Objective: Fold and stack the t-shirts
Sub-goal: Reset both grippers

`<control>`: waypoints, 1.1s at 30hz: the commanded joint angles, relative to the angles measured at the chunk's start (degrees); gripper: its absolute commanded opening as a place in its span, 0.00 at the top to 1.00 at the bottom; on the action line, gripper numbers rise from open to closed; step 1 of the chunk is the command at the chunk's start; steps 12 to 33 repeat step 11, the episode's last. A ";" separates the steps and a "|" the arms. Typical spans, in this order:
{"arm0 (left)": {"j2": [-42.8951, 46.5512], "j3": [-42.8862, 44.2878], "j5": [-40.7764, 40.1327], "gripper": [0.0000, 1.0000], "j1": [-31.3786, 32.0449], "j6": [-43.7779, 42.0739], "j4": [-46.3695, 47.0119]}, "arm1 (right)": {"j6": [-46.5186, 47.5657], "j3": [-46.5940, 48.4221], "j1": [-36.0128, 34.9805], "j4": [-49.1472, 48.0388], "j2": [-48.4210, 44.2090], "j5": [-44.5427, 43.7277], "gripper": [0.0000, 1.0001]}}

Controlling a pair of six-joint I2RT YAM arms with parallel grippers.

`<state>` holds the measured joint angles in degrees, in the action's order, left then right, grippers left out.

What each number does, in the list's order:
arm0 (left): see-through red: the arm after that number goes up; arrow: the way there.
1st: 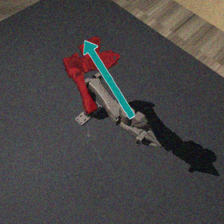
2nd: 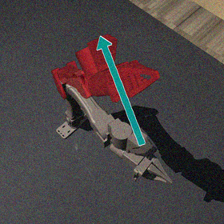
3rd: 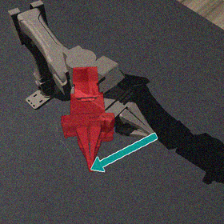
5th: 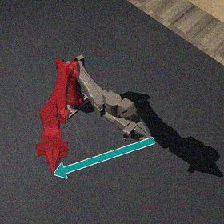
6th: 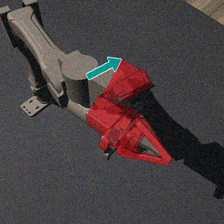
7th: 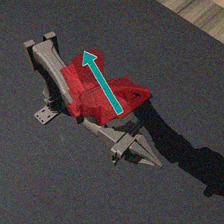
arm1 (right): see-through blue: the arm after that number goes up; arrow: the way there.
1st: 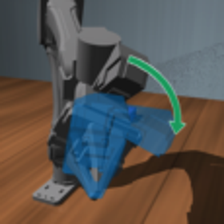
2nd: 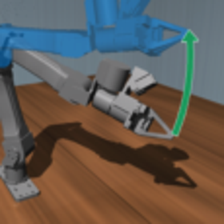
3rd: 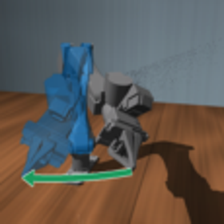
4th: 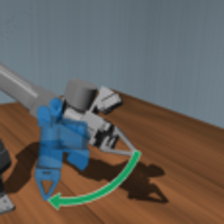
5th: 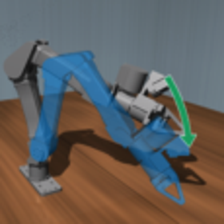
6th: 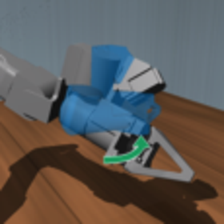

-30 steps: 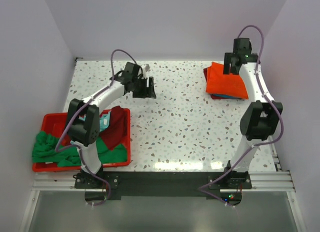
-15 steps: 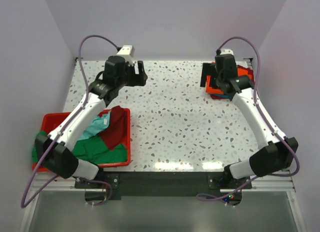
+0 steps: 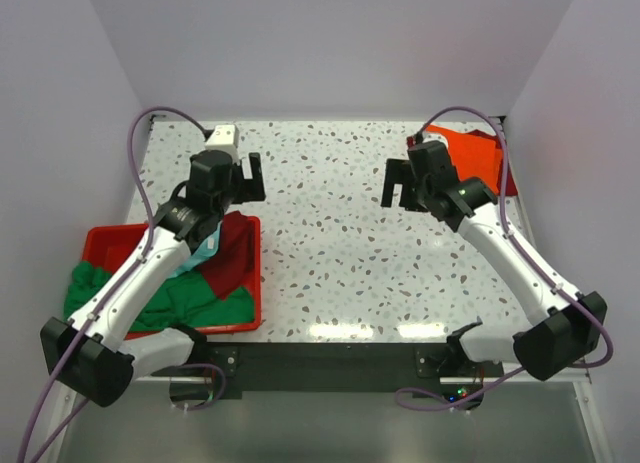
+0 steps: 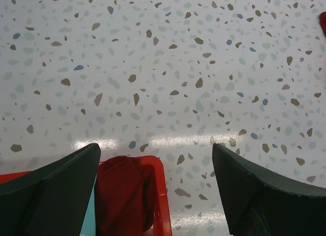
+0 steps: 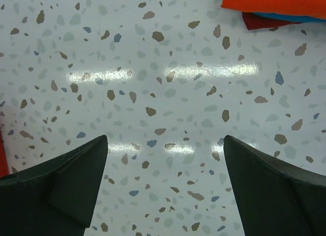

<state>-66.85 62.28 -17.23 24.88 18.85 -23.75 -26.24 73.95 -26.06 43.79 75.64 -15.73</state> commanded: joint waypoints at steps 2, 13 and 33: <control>2.87 -1.55 -3.86 0.03 -0.19 0.48 2.22 | 2.42 -3.29 -0.21 -2.31 -3.13 -1.41 0.01; 2.78 -0.85 -4.73 0.00 0.08 1.80 -1.56 | 0.31 -6.18 -0.30 -3.19 -8.48 -1.32 0.01; 2.78 -0.85 -4.73 0.00 0.08 1.80 -1.56 | 0.31 -6.18 -0.30 -3.19 -8.48 -1.32 0.01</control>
